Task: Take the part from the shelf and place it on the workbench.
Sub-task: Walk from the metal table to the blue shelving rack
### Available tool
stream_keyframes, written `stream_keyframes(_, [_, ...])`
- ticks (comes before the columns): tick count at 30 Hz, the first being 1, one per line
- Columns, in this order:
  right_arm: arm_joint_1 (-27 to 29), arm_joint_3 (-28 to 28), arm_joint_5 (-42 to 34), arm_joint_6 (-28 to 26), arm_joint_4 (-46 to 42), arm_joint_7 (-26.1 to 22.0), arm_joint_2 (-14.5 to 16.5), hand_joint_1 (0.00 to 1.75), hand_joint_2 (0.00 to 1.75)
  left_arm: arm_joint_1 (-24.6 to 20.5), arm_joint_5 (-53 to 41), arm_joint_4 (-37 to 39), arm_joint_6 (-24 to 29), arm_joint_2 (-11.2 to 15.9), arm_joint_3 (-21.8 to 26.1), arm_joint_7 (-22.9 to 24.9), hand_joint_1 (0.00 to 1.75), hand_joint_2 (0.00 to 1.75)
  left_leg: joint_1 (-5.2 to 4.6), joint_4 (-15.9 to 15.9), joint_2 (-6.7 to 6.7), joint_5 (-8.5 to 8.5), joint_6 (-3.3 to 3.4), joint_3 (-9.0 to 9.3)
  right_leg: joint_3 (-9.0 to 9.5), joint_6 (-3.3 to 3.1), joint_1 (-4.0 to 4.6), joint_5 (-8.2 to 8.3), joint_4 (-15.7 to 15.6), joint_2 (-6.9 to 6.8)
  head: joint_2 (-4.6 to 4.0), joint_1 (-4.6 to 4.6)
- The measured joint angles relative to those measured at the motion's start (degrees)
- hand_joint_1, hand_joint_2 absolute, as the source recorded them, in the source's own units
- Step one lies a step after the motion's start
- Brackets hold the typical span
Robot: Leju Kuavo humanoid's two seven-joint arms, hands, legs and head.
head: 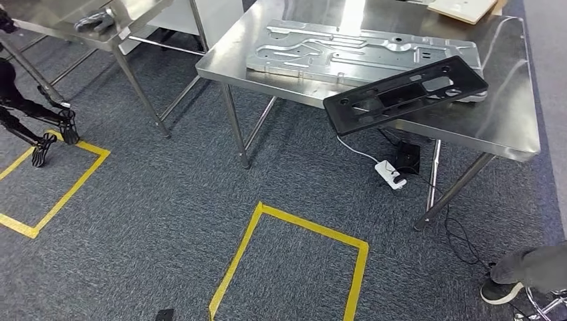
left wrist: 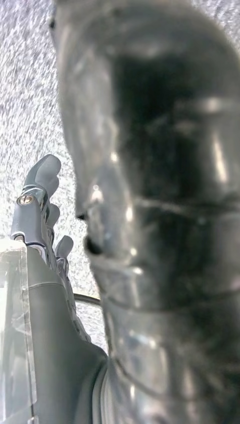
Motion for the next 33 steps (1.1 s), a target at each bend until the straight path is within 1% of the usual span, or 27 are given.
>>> stream_keyframes(1, [-0.02,0.38,0.08,0.34,0.09,0.14,-0.01,0.0,0.0,0.06,0.01,0.0,-0.01,-0.01,0.01,-0.02,0.0,0.0,0.01,-2.21,0.22,1.76,0.06,1.04,0.14,0.03,0.01,-0.1,0.0,-0.6,0.0,-0.02])
stream_keyframes(2, [-0.05,0.82,0.22,0.64,0.19,0.31,-0.02,0.0,0.0,0.1,0.02,0.0,-0.09,-0.01,0.02,-0.13,0.0,0.0,-0.06,-5.91,0.92,3.84,0.25,2.83,0.32,0.09,0.02,-0.21,-0.02,-1.17,0.0,-0.03])
stream_keyframes(4, [-0.07,1.7,0.68,1.19,0.32,0.83,-0.05,0.0,0.0,-0.06,0.05,0.0,-0.56,0.01,0.05,-0.63,0.0,0.0,-0.67,-12.18,2.8,5.99,0.83,5.86,0.59,0.47,0.18,-0.4,-0.09,-2.25,0.0,-0.02])
stream_keyframes(5, [-0.08,2.05,0.92,1.44,0.35,1.12,-0.1,0.0,0.0,-0.21,0.07,0.0,-0.89,0.01,0.08,-0.96,0.0,0.0,-1.0,-13.74,3.44,6.16,1.17,6.54,0.72,0.77,0.25,-0.45,-0.19,-2.8,0.0,0.02])
stream_keyframes(6, [-0.09,2.33,1.08,1.6,0.35,1.34,-0.15,0.0,0.0,-0.28,0.08,0.0,-1.18,0.02,0.1,-1.19,0.0,0.0,-1.29,-14.1,3.39,5.93,1.47,6.57,0.88,1.11,0.3,-0.48,-0.36,-3.34,0.0,0.02])
stream_keyframes(8, [-0.2,2.69,1.09,1.5,0.35,1.87,-0.28,0.0,0.0,-0.03,-0.09,0.0,-1.68,0.01,0.14,-1.19,0.0,0.0,-1.16,-14.78,2.28,6.25,2.15,6.77,1.41,1.9,0.28,-0.58,-0.67,-3.9,0.0,0.07])
stream_keyframes(10, [-0.31,2.79,0.61,0.98,0.34,2.86,-0.47,0.0,0.0,0.28,-0.73,0.0,-2.27,-0.05,0.13,-0.64,0.0,0.0,-0.77,-15.86,1.33,6.82,2.85,7.46,1.02,2.4,0.34,-2.07,1.02,-1.96,0.01,0.31])
stream_keyframes(12, [-0.18,2.78,-0.13,0.47,0.34,3.79,-0.71,0.0,0.0,0.15,-1.52,0.0,-2.86,-0.08,0.13,0.11,0.0,0.0,-0.65,-16.31,0.4,7.18,3.39,7.73,-1.67,2.43,0.41,-5.41,6.97,0.64,0.02,0.63])
stream_keyframes(13, [-0.03,2.77,-0.44,0.31,0.34,4.02,-0.79,0.0,0.0,0.02,-1.81,0.0,-3.11,-0.08,0.11,0.47,0.0,0.0,-0.7,-16.26,-0.21,7.25,3.56,7.67,-3.37,2.42,0.43,-6.84,10.49,1.16,0.02,0.69])
stream_keyframes(14, [0.12,2.77,-0.69,0.22,0.35,4.1,-0.9,0.0,0.0,-0.04,-2.07,0.0,-3.33,-0.07,0.08,0.82,0.0,0.0,-0.74,-16.19,-0.94,7.24,3.63,7.63,-4.65,2.46,0.43,-7.41,12.98,1.39,0.01,0.72])
stream_keyframes(15, [0.25,2.77,-0.88,0.15,0.35,4.1,-1.03,0.0,0.0,-0.03,-2.28,0.0,-3.55,-0.07,0.01,1.16,0.0,0.0,-0.75,-16.06,-1.71,7.2,3.62,7.62,-5.12,2.53,0.39,-6.9,13.65,1.51,0.01,0.72])
stream_keyframes(16, [0.3,2.77,-1.0,0.06,0.35,4.13,-1.15,0.0,0.0,0.04,-2.45,0.0,-3.75,-0.07,-0.13,1.4,0.0,0.0,-0.72,-15.85,-2.51,7.12,3.53,7.62,-4.62,2.62,0.29,-5.35,12.17,1.66,0.0,0.73])
stream_keyframes(17, [0.31,2.77,-1.09,-0.07,0.35,4.22,-1.31,0.0,0.0,0.12,-2.67,0.0,-3.97,-0.07,-0.31,1.44,0.0,0.0,-0.66,-15.53,-3.26,6.96,3.36,7.57,-3.33,2.7,0.12,-3.22,9.04,2.14,0.01,0.74])
stream_keyframes(19, [0.29,2.77,-1.25,-0.42,0.36,4.53,-1.62,0.0,0.0,0.15,-3.08,0.0,-4.43,-0.07,-0.66,0.61,0.0,0.0,-0.65,-14.4,-4.7,6.48,2.73,6.97,-0.83,2.75,-0.33,-0.67,2.87,4.7,0.01,0.72])
stream_keyframes(20, [0.3,2.77,-1.35,-0.66,0.36,4.72,-1.73,0.0,0.0,0.07,-3.35,0.0,-4.68,-0.07,-0.78,-0.15,0.0,0.0,-0.66,-13.87,-5.32,6.31,2.36,6.53,-0.23,2.68,-0.46,-0.38,1.18,5.72,0.01,0.73])
stream_keyframes(21, [0.29,2.77,-1.44,-0.9,0.36,4.85,-1.79,0.0,0.0,0.01,-3.61,0.0,-5.01,-0.07,-0.86,-1.0,0.0,0.0,-0.62,-13.59,-5.94,6.26,1.99,6.13,-0.1,2.49,-0.43,-0.68,0.67,6.27,0.01,0.74])
stream_keyframes(22, [0.28,2.77,-1.5,-1.1,0.36,4.92,-1.81,0.0,0.0,0.01,-3.91,0.0,-5.41,-0.08,-0.96,-1.84,0.0,0.0,-0.53,-13.55,-6.56,6.32,1.62,5.81,-0.08,2.19,-0.34,-0.7,0.5,5.85,0.01,0.74])
stream_keyframes(23, [0.26,2.77,-1.52,-1.27,0.37,4.97,-1.8,0.0,0.0,0.1,-4.3,0.0,-5.98,-0.08,-1.09,-2.74,0.0,0.0,-0.41,-13.6,-6.58,6.39,1.3,5.66,0.1,1.78,-0.36,-0.58,0.3,5.16,0.0,0.78])
stream_keyframes(24, [0.23,2.78,-1.52,-1.38,0.37,4.97,-1.81,0.0,0.0,0.19,-4.76,0.0,-6.66,-0.1,-1.29,-3.64,0.0,0.0,-0.4,-13.29,-5.65,6.17,0.98,5.42,0.35,1.35,-0.38,-0.44,0.05,4.53,0.0,0.62])
stream_keyframes(25, [0.22,2.77,-1.56,-1.43,0.37,5.01,-1.82,0.0,0.0,0.15,-5.25,0.0,-7.36,-0.11,-1.52,-4.42,0.0,0.0,-0.43,-12.05,-4.18,5.39,0.65,4.75,0.58,0.98,-0.47,-0.28,-0.22,3.84,0.0,0.39])
stream_keyframes(27, [0.25,2.77,-1.64,-1.47,0.36,5.25,-1.84,0.0,0.0,-0.43,-6.14,0.0,-8.49,-0.17,-2.04,-5.35,0.0,0.0,-0.39,-6.49,-0.98,2.41,0.08,1.96,0.83,0.53,-0.46,-0.21,-0.5,2.39,0.01,-0.05])
stream_keyframes(28, [0.28,2.78,-1.69,-1.46,0.37,5.41,-1.83,0.0,0.0,-0.85,-6.44,-0.01,-8.78,-0.22,-2.31,-5.49,0.0,0.0,-0.23,-2.81,-0.36,0.86,-0.16,0.03,0.84,0.43,-0.41,-0.27,-0.51,1.54,0.01,-0.09])
stream_keyframes(29, [0.3,2.78,-1.7,-1.43,0.37,5.55,-1.83,0.0,0.0,-1.21,-6.63,-0.01,-8.94,-0.27,-2.56,-5.52,0.0,0.0,-0.09,0.0,-0.08,0.05,-0.33,-1.46,0.87,0.39,-0.37,-0.36,-0.5,0.73,0.01,-0.08])
stream_keyframes(30, [0.29,2.78,-1.7,-1.41,0.38,5.64,-1.83,0.0,0.0,-1.44,-6.8,-0.02,-9.01,-0.32,-2.78,-5.52,0.0,0.0,0.03,1.09,0.08,0.23,-0.44,-2.06,0.94,0.4,-0.36,-0.47,-0.5,-0.01,0.01,-0.1])
stream_keyframes(31, [0.26,2.78,-1.7,-1.4,0.37,5.69,-1.82,0.0,0.0,-1.56,-6.89,-0.02,-9.05,-0.33,-2.98,-5.52,0.0,0.0,0.11,-0.01,0.27,1.44,-0.45,-1.52,1.07,0.46,-0.37,-0.6,-0.5,-0.64,0.01,-0.09])
stream_keyframes(32, [0.23,2.77,-1.7,-1.39,0.37,5.72,-1.8,0.0,0.0,-1.6,-6.96,-0.02,-9.08,-0.31,-3.16,-5.52,0.0,0.0,0.13,-3.2,0.64,3.37,-0.34,0.13,1.28,0.58,-0.38,-0.74,-0.5,-1.15,0.01,-0.11])
stream_keyframes(33, [0.2,2.77,-1.7,-1.38,0.37,5.72,-1.79,0.0,0.0,-1.66,-7.02,-0.02,-9.08,-0.28,-3.32,-5.52,0.0,0.0,-0.01,-7.32,1.69,5.04,-0.1,2.23,1.53,0.77,-0.36,-0.91,-0.52,-1.63,0.01,-0.1])
